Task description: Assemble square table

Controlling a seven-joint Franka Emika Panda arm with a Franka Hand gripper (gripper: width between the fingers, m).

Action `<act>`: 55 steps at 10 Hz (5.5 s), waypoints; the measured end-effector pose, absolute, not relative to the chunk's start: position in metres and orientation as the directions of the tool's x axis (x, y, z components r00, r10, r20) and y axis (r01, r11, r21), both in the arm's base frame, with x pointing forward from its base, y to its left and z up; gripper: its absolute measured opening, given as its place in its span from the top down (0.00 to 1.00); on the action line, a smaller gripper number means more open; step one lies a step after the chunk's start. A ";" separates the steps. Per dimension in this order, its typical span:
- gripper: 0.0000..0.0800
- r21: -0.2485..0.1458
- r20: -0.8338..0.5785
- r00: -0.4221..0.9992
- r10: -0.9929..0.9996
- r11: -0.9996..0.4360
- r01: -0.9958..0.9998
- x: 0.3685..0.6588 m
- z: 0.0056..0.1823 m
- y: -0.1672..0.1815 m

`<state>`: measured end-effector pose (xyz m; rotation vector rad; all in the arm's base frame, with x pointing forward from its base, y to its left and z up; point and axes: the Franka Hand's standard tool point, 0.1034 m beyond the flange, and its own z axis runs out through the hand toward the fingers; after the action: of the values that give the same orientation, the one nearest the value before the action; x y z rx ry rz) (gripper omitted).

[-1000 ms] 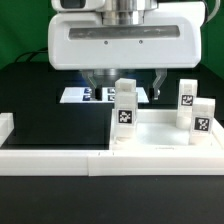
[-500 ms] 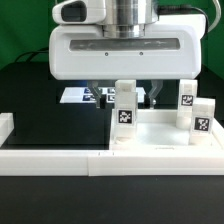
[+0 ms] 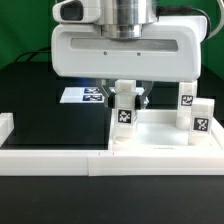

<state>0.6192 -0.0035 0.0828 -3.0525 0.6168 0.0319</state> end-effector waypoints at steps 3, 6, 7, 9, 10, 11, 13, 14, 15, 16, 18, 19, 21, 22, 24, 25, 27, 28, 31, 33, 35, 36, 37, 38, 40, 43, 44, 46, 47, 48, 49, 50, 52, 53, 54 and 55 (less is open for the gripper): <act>0.64 -0.069 -0.041 0.663 -0.747 -0.660 -0.748 0.626 0.081 -0.003; 0.64 -0.061 -0.101 0.210 -0.972 -0.204 -0.977 0.626 0.080 -0.003; 0.63 -0.045 -0.117 0.118 -0.986 -0.114 -0.992 0.626 0.080 -0.003; 0.63 -0.028 -0.124 -0.029 -0.992 0.033 -0.999 0.625 0.080 -0.004; 0.62 -0.028 -0.124 -0.026 -0.992 0.029 -0.999 0.625 0.080 -0.004; 0.40 -0.036 -0.121 0.053 -0.991 -0.049 -0.998 0.625 0.080 -0.004; 0.23 -0.063 -0.105 0.472 -0.875 -0.468 -0.881 0.623 0.078 0.001; 0.20 -0.066 -0.104 0.496 -0.862 -0.492 -0.868 0.623 0.078 0.000; 0.19 -0.076 -0.095 0.590 -0.802 -0.585 -0.808 0.623 0.078 0.000; 0.19 -0.083 -0.089 0.653 -0.752 -0.647 -0.758 0.623 0.078 0.000; 0.19 -0.069 -0.035 0.906 -0.422 -0.903 -0.423 0.625 0.080 0.004; 0.19 -0.073 -0.022 0.960 -0.279 -0.957 -0.280 0.626 0.080 0.005; 0.19 -0.073 -0.024 0.960 -0.278 -0.957 -0.279 0.626 0.080 0.003; 0.32 -0.072 -0.025 0.956 -0.292 -0.953 -0.293 0.626 0.080 0.003; 0.64 -0.071 -0.027 0.946 -0.324 -0.943 -0.325 0.626 0.080 0.003; 0.64 -0.069 -0.035 0.901 -0.433 -0.898 -0.434 0.626 0.080 0.003; 0.64 -0.049 -0.079 0.729 -0.680 -0.728 -0.684 0.625 0.079 0.000; 0.64 -0.057 -0.107 0.612 -0.783 -0.610 -0.790 0.626 0.079 -0.004; 0.64 -0.010 -0.154 0.116 -0.981 -0.116 -0.993 0.628 0.079 -0.002; 0.64 0.027 -0.142 -0.165 -0.976 0.163 -0.986 0.630 0.078 0.009; 0.64 0.032 -0.135 -0.217 -0.967 0.215 -0.976 0.630 0.079 0.008; 0.64 0.023 -0.134 -0.125 -0.983 0.123 -0.992 0.628 0.078 0.008; 0.43 0.016 -0.121 0.046 -0.992 -0.049 -0.999 0.625 0.076 0.009; 0.25 0.010 -0.097 0.219 -0.971 -0.221 -0.975 0.624 0.076 0.013; 0.21 0.013 -0.057 0.550 -0.833 -0.551 -0.834 0.622 0.076 0.025; 0.19 0.001 -0.056 0.768 -0.638 -0.769 -0.639 0.622 0.074 0.022; 0.19 0.020 -0.042 0.854 -0.518 -0.855 -0.517 0.622 0.072 0.020; 0.19 0.015 -0.032 0.889 -0.458 -0.889 -0.457 0.624 0.071 0.016; 0.33 0.016 -0.031 0.875 -0.483 -0.876 -0.483 0.624 0.071 0.017; 0.51 0.018 -0.032 0.878 -0.478 -0.878 -0.478 0.624 0.070 0.015; 0.64 0.021 -0.033 0.874 -0.485 -0.875 -0.484 0.623 0.070 0.013; 0.64 0.023 -0.031 0.821 -0.570 -0.822 -0.569 0.623 0.070 0.013; 0.64 0.025 -0.027 0.705 -0.709 -0.705 -0.709 0.623 0.070 0.014; 0.64 0.024 -0.027 0.656 -0.754 -0.657 -0.753 0.623 0.070 0.014; 0.64 0.024 -0.027 0.596 -0.803 -0.596 -0.802 0.623 0.070 0.014; 0.64 0.018 -0.024 0.522 -0.853 -0.522 -0.853 0.624 0.069 0.013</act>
Offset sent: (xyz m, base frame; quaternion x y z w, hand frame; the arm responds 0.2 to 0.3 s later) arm 0.0070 0.0103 -0.0136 0.0548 -0.0491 0.3789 0.9225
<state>0.6243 0.0132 0.0688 -2.7439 1.5376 0.0471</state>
